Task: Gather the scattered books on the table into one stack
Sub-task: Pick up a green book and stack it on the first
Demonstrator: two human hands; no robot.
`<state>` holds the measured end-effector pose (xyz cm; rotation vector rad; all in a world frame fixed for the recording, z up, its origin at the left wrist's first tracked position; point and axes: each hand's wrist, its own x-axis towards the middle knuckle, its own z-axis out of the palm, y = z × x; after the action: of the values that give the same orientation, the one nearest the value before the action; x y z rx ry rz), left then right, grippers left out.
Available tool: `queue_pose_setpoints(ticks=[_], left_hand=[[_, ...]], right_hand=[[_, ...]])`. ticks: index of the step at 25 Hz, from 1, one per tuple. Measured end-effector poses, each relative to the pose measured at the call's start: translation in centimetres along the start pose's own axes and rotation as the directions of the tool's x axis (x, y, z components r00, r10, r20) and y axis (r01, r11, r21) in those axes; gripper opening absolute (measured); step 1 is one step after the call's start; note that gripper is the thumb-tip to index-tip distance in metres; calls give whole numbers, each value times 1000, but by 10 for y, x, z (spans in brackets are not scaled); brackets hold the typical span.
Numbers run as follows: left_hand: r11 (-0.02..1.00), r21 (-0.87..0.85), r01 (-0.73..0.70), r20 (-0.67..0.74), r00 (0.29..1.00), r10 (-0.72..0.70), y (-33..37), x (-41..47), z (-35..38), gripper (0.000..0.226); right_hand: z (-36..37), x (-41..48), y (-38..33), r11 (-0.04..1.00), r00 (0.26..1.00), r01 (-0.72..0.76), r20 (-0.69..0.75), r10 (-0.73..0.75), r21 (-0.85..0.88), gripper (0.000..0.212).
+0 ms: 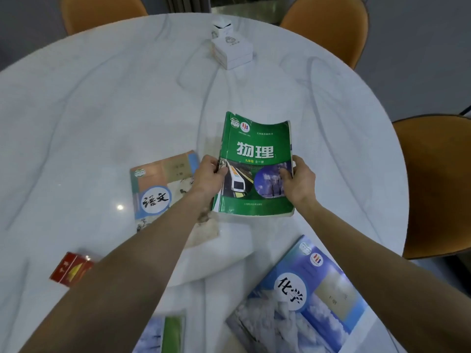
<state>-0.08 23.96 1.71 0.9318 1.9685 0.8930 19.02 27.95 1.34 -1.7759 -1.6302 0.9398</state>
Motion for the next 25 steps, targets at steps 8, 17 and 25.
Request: queue_pose_setpoints(ticks=[8,17,25], left_hand=[[993,-99,69,-185,979,-86,-45,-27,-84,29],[974,-119,195,-252,943,-220,-107,-42,-126,25],[973,10,230,-280,935,-219,-127,-39,-128,27]], right_hand=[[71,-28,-55,992,975,128,185,-126,2,34],[135,-55,-66,989,943,147,307,-132,-27,31],[157,-54,-54,978,941,151,325,-96,-146,24]])
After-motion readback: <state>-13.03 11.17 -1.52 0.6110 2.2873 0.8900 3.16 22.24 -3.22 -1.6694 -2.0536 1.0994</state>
